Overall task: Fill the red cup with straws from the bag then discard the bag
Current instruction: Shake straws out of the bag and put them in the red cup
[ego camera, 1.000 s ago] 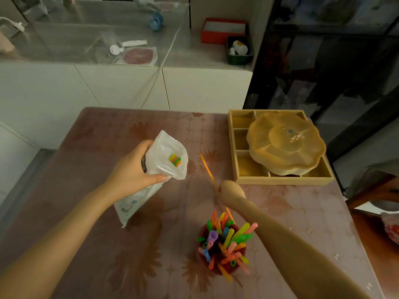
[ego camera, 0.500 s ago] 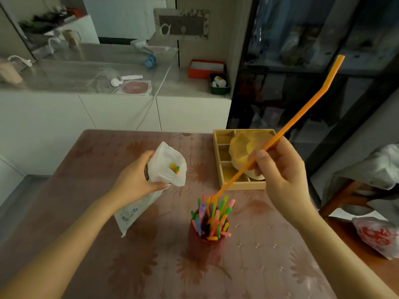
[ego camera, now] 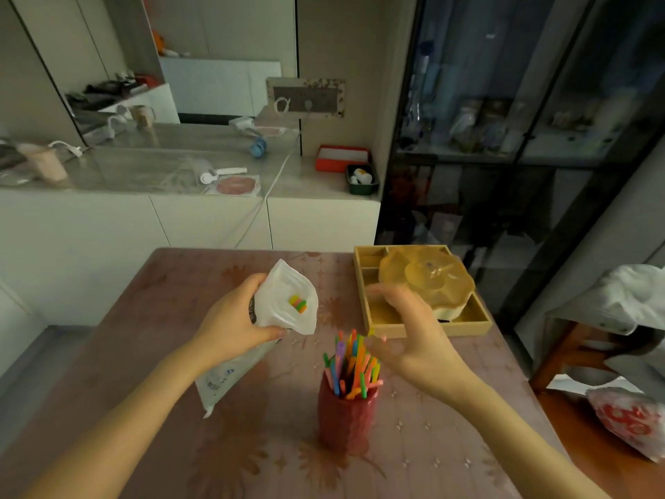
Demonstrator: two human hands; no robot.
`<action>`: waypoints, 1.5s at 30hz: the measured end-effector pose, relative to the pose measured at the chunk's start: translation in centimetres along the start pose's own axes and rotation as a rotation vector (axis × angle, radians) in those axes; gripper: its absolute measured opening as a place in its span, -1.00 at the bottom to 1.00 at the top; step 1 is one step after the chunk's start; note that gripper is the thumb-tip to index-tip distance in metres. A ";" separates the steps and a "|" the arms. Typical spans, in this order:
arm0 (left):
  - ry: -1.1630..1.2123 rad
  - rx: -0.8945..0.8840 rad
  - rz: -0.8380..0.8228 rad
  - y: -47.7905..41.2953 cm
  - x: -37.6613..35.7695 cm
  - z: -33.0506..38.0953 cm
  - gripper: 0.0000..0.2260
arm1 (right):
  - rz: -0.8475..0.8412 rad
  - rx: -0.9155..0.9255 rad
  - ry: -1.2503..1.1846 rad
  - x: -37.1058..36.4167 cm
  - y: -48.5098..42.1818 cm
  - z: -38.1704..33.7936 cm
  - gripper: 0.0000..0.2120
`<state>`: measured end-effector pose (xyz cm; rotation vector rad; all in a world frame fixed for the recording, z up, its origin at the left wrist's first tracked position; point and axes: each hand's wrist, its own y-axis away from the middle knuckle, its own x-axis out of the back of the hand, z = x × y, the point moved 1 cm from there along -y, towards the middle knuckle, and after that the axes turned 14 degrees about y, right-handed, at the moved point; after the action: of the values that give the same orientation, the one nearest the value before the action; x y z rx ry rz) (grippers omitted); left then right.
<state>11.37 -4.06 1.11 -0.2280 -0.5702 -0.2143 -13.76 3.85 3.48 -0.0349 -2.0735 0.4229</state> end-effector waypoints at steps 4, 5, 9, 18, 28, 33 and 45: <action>0.005 -0.010 -0.008 0.1 0.0 0.4 -0.32 | 0.088 0.190 -0.004 1.1 -1.0 -2.5 -0.52; 0.009 -0.016 -0.002 0.1 0.0 0.7 -0.32 | 0.063 0.264 0.119 0.4 -1.1 -2.6 -0.53; 0.019 -0.059 0.020 0.4 0.5 1.3 -0.32 | -0.411 0.200 0.297 -3.1 -0.6 -1.4 -0.46; -0.124 -0.349 0.057 0.6 1.3 5.9 -0.39 | -0.104 -0.371 -0.676 -0.5 -2.3 -5.2 -0.62; -0.313 -0.669 0.353 0.4 -0.4 6.5 -0.07 | 0.109 -0.331 -0.576 1.7 -3.7 -7.8 -0.78; -0.340 -0.691 0.418 0.0 -0.8 5.3 -0.10 | 0.000 -0.441 -0.786 2.1 -3.8 -7.9 -0.80; -1.185 -1.106 -0.037 -4.5 3.5 12.6 -0.20 | -0.244 -0.892 -1.760 0.1 -4.7 -4.6 -0.55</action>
<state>6.67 -5.41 14.08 -1.4767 -1.5957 -0.4147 -9.28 0.74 7.16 0.1027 -3.7041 -1.0983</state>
